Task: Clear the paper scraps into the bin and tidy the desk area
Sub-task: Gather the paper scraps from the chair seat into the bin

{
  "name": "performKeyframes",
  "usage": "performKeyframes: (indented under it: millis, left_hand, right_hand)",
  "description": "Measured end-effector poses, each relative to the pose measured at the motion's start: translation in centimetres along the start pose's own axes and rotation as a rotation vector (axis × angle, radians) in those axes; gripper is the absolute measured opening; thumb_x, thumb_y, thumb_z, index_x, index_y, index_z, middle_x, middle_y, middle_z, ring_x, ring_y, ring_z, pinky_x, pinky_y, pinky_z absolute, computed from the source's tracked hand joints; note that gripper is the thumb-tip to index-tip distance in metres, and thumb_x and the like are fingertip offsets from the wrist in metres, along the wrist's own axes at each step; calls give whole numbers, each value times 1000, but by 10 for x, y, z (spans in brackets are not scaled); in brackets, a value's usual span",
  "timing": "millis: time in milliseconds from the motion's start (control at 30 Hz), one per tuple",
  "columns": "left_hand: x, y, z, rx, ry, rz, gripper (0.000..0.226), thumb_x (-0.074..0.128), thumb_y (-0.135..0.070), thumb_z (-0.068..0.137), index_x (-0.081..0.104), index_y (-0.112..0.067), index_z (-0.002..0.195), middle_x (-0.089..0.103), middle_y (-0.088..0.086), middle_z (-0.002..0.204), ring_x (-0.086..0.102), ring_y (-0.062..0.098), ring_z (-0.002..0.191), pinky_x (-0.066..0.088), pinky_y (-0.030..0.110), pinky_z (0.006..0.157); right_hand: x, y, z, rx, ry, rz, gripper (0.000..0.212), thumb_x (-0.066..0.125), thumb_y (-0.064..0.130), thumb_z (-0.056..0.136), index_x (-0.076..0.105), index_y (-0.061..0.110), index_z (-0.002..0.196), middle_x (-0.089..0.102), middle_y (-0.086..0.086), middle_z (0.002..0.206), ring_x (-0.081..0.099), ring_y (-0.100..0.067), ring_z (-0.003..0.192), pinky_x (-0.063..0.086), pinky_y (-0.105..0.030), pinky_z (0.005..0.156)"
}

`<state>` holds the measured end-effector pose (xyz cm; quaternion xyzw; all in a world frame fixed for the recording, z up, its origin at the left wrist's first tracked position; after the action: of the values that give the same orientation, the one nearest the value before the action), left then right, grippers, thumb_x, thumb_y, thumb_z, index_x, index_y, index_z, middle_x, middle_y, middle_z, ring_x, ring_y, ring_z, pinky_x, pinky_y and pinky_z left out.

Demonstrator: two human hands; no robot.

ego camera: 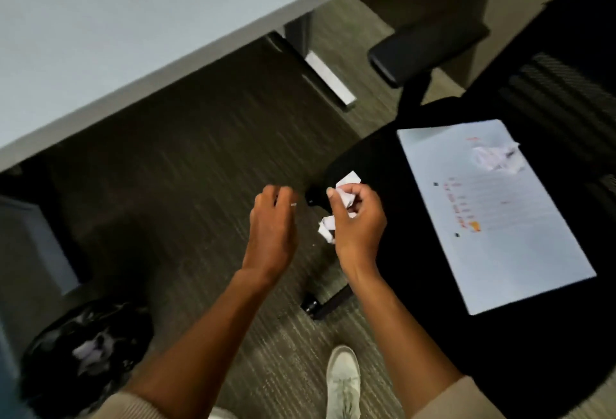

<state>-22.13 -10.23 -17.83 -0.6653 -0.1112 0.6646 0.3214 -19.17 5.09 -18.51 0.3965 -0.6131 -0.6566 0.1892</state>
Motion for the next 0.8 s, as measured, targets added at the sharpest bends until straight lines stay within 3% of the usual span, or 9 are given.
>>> performKeyframes:
  millis: [267, 400, 500, 600, 700, 800]
  left_hand:
    - [-86, 172, -109, -371, -87, 24, 7, 43, -8, 99, 49, -13, 101, 50, 11, 98, 43, 24, 86, 43, 41, 74]
    - [-115, 255, -172, -616, -95, 8, 19, 47, -11, 97, 50, -5, 115, 58, 23, 105, 53, 38, 96, 47, 50, 82]
    - [-137, 304, -215, -766, -126, -57, 21, 48, -4, 94, 52, 1, 115, 61, 26, 105, 59, 43, 97, 51, 51, 85]
    - [-154, 348, -259, -932, -145, -128, 25, 46, 4, 93, 54, 8, 116, 61, 29, 110, 61, 39, 102, 53, 51, 88]
    - [-163, 377, -287, -1009, -187, -189, 42, 48, 9, 90, 46, 6, 131, 55, 29, 124, 57, 41, 114, 50, 53, 98]
    - [-172, 394, -302, -1022, -255, -242, 51, 50, 9, 90, 41, 0, 139, 50, 27, 132, 54, 40, 118, 49, 52, 100]
  right_hand:
    - [161, -11, -143, 141, 373, -58, 14, 75, 24, 82, 61, 26, 80, 67, -11, 91, 66, -24, 81, 55, -39, 72]
    - [231, -18, -225, 217, 543, -78, 13, 75, 25, 82, 62, 22, 80, 67, -15, 91, 67, -29, 80, 57, -42, 70]
    - [275, -27, -280, 287, 635, -91, 10, 73, 18, 83, 63, 21, 83, 69, -7, 89, 68, -23, 81, 57, -37, 72]
    - [315, -34, -331, 370, 715, -75, 23, 70, 8, 84, 62, 29, 86, 64, 16, 86, 64, -2, 82, 49, -16, 73]
    - [343, -47, -368, 476, 716, -69, 17, 70, 4, 85, 67, 12, 99, 67, 3, 96, 65, -13, 93, 48, -10, 67]
    - [366, -62, -396, 653, 697, -4, 24, 63, -4, 88, 62, -4, 112, 66, -14, 114, 64, -24, 105, 53, -12, 64]
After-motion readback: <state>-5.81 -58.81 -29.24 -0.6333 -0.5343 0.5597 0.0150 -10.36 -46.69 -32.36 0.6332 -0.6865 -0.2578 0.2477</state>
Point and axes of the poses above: each hand's wrist, its own z-axis towards the middle knuckle, its own x-axis out of the palm, y = z × x, the point moved 6 cm from there along z, towards the middle knuckle
